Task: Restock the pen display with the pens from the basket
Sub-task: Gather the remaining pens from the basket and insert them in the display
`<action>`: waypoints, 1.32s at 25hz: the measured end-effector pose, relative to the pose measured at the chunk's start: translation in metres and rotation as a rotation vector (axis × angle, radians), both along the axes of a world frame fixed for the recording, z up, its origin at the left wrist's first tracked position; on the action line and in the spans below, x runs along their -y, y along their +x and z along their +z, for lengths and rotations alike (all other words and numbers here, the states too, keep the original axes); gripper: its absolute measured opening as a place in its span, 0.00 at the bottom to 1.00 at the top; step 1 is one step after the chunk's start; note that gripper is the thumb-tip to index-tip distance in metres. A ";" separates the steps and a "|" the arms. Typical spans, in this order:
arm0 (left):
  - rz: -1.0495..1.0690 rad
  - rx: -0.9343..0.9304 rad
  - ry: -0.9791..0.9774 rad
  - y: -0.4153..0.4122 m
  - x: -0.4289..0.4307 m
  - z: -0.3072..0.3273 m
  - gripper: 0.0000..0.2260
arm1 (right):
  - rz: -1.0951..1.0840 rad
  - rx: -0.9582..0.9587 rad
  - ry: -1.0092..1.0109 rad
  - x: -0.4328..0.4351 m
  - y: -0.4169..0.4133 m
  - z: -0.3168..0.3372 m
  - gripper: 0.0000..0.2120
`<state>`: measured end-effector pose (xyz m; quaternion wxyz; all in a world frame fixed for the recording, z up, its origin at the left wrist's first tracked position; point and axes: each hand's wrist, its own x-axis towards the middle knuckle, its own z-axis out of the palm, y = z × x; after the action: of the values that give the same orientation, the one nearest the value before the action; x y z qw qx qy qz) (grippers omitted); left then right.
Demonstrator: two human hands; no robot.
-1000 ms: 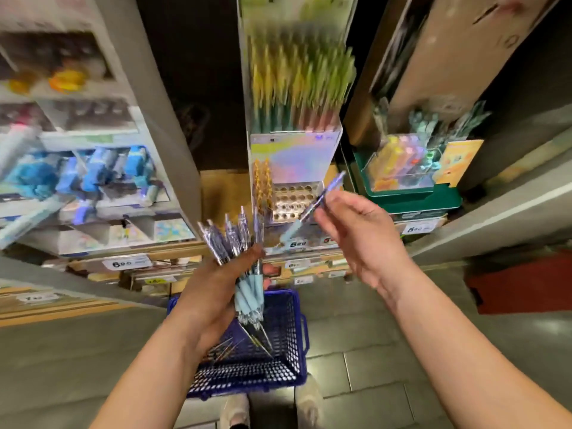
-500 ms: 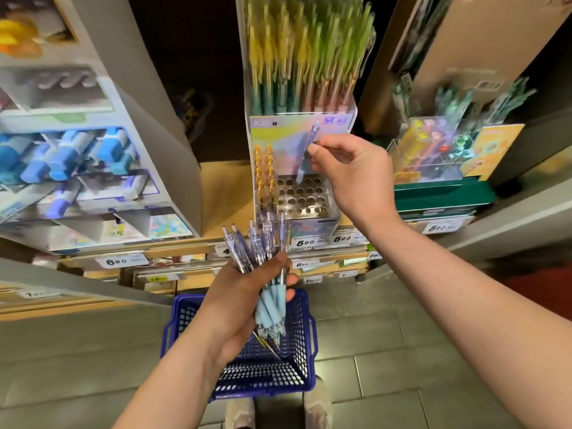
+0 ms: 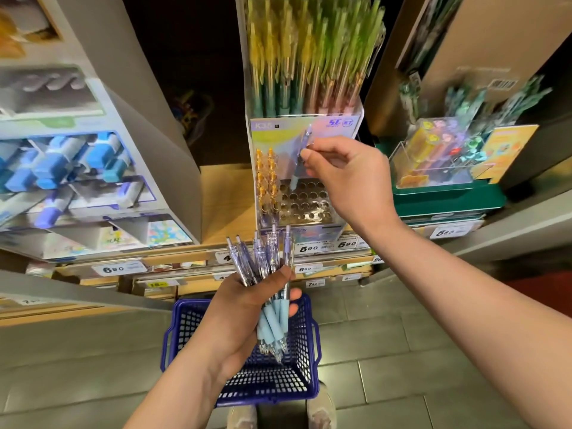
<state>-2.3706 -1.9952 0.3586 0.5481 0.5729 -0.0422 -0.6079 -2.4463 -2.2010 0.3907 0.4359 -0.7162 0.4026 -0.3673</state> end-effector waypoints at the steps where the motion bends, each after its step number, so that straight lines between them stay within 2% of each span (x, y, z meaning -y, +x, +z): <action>1: 0.005 -0.006 -0.007 0.000 0.001 -0.001 0.14 | 0.011 -0.055 -0.028 0.000 0.002 -0.004 0.05; 6: 0.004 -0.010 -0.020 -0.001 0.003 -0.002 0.13 | 0.030 -0.296 -0.178 -0.003 0.007 -0.010 0.03; 11: -0.011 0.019 -0.015 -0.005 0.006 -0.002 0.13 | 0.041 -0.418 -0.107 -0.009 0.001 -0.007 0.06; 13: 0.005 0.021 -0.023 -0.007 0.008 0.000 0.13 | 0.020 -0.408 -0.018 -0.019 -0.011 -0.005 0.07; 15: 0.034 0.003 -0.045 -0.008 0.010 0.002 0.14 | 0.120 -0.331 0.207 -0.034 -0.030 -0.003 0.13; 17: 0.049 0.001 -0.057 -0.008 0.012 0.003 0.14 | 0.283 -0.257 0.499 -0.052 -0.045 0.001 0.09; 18: 0.050 0.006 -0.062 -0.008 0.013 0.003 0.12 | 0.317 -0.247 0.575 -0.059 -0.050 -0.001 0.06; 23: 0.059 -0.002 -0.061 -0.010 0.018 0.003 0.09 | 0.213 -0.169 0.655 -0.062 -0.052 -0.007 0.09; 25: 0.091 -0.040 -0.062 -0.011 0.018 0.002 0.10 | 0.179 -0.058 0.624 -0.049 -0.053 0.003 0.06; 29: 0.067 -0.022 -0.080 -0.011 0.019 0.003 0.09 | -0.028 0.211 0.361 -0.007 -0.048 0.026 0.03; 31: 0.057 -0.015 -0.087 -0.010 0.020 0.003 0.09 | -0.117 0.239 0.232 0.006 -0.038 0.032 0.03; 33: 0.052 -0.024 -0.091 -0.010 0.020 0.004 0.12 | -0.130 0.163 0.109 0.011 -0.027 0.028 0.04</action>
<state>-2.3808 -2.0151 0.3625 0.5897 0.5412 -0.0482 -0.5975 -2.4734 -2.2120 0.4191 0.4806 -0.6317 0.4309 -0.4293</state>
